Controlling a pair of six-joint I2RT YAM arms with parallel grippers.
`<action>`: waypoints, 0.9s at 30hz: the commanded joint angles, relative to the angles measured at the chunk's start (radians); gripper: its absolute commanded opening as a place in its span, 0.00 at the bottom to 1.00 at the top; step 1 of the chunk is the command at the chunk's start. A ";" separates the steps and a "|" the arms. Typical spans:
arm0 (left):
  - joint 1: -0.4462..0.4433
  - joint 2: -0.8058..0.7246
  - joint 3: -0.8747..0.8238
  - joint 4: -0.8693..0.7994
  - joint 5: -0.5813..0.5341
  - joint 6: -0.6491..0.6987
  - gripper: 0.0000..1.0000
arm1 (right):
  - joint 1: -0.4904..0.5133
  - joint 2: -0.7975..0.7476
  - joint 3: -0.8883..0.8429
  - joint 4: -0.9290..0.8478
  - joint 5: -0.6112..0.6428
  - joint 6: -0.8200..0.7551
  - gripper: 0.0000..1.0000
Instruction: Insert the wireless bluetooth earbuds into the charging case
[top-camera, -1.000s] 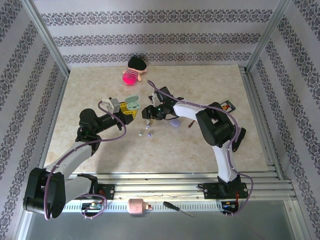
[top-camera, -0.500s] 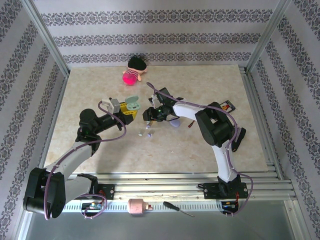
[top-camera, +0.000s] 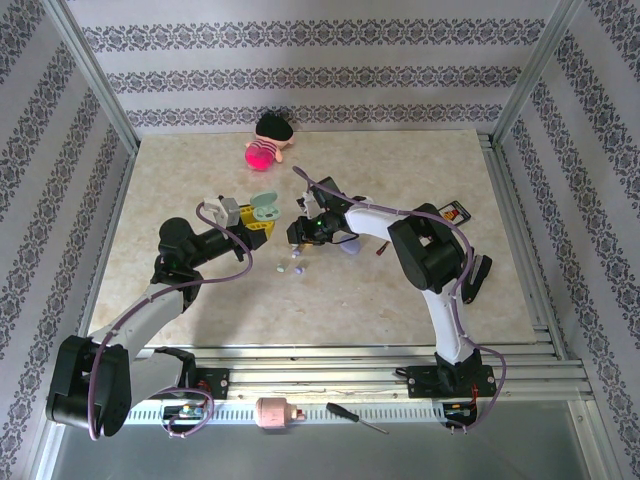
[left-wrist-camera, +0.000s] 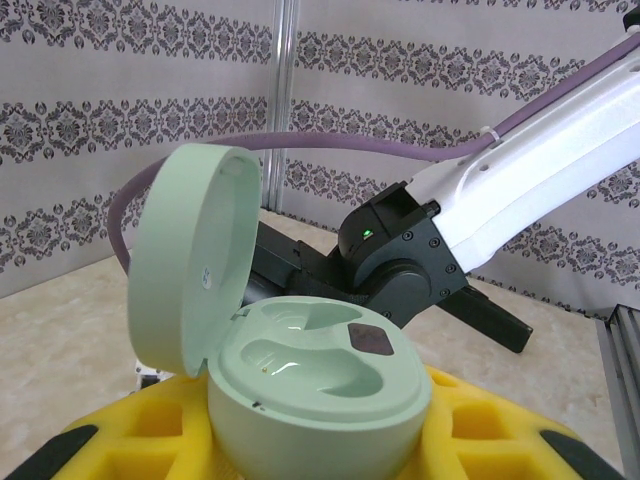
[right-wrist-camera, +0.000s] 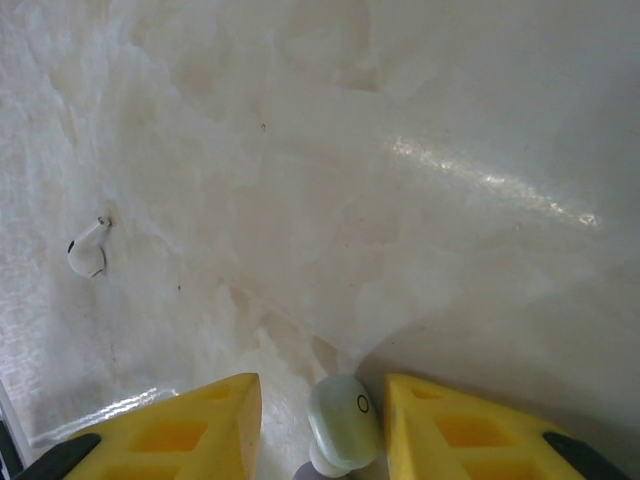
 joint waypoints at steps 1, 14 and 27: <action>0.013 -0.027 -0.011 0.060 0.019 -0.003 0.30 | 0.006 0.024 0.015 -0.003 -0.023 -0.008 0.36; 0.013 -0.032 -0.017 0.058 0.014 0.005 0.30 | 0.004 0.011 -0.006 -0.001 -0.055 -0.022 0.31; 0.013 -0.038 -0.019 0.054 0.011 0.008 0.31 | 0.007 0.051 0.016 -0.037 -0.044 -0.043 0.29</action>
